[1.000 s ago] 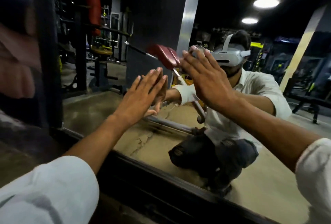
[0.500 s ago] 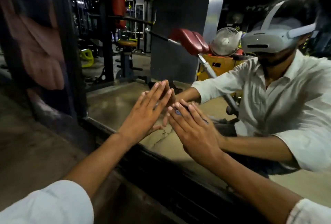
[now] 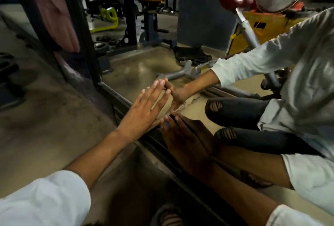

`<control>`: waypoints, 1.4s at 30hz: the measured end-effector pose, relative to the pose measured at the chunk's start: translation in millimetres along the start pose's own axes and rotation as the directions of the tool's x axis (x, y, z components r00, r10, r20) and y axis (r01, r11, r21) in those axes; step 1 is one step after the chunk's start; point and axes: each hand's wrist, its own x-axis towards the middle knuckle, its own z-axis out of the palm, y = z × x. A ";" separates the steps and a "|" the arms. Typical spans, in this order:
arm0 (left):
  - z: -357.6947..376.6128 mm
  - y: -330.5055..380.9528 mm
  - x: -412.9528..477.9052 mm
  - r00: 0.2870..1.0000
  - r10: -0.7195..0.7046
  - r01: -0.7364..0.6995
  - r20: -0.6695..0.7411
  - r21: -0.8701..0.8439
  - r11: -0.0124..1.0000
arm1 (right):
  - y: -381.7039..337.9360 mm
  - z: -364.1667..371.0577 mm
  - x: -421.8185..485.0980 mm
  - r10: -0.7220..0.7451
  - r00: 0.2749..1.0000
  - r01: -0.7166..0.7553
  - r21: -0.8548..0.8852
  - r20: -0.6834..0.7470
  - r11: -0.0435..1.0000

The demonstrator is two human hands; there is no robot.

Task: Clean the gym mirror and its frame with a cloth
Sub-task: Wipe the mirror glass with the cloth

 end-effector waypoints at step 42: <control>-38.3 -180.9 81.5 0.922 0.319 -0.316 -0.220 0.053 0.947 | 124.2 -102.3 175.1 0.090 0.995 -0.069 -0.313 0.051 0.947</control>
